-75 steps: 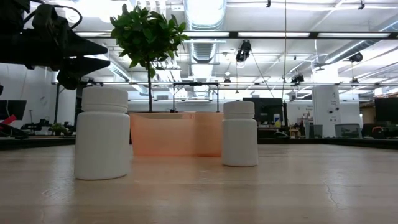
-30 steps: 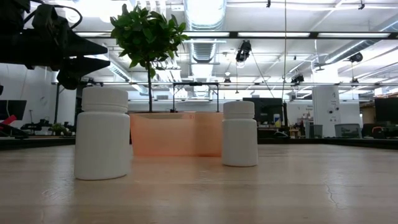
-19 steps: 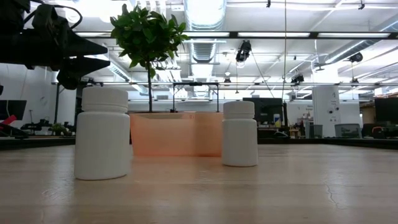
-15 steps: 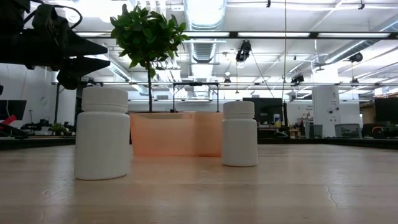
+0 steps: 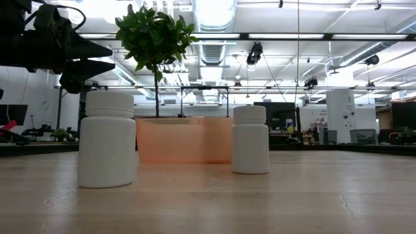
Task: Pick and place pill bottles into a basket
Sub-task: Put the white pill bottle into the orange container
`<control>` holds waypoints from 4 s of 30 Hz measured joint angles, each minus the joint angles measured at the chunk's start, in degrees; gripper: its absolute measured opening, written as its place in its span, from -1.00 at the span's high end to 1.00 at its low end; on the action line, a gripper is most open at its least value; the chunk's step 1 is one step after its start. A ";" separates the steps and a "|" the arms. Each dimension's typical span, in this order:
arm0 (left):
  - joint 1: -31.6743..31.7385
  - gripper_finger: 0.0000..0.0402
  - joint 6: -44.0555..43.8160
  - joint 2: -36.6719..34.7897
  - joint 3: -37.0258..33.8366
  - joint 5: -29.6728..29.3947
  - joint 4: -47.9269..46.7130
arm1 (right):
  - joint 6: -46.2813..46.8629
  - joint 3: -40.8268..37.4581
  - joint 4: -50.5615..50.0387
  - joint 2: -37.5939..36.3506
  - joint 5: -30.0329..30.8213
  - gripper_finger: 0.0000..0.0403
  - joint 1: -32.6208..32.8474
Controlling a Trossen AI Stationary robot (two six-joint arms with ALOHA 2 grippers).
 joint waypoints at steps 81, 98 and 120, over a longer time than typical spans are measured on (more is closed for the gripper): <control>0.00 0.14 0.00 0.00 0.00 0.00 0.00 | 84.89 4.51 -6.70 -0.03 7.72 0.96 -25.35; -0.01 0.14 0.00 0.00 0.00 0.00 0.02 | 100.46 7.21 -7.15 -0.04 12.61 0.96 -32.78; 0.01 0.14 0.00 0.22 0.00 0.00 0.00 | 79.92 15.71 -28.26 -0.93 10.91 0.96 -43.67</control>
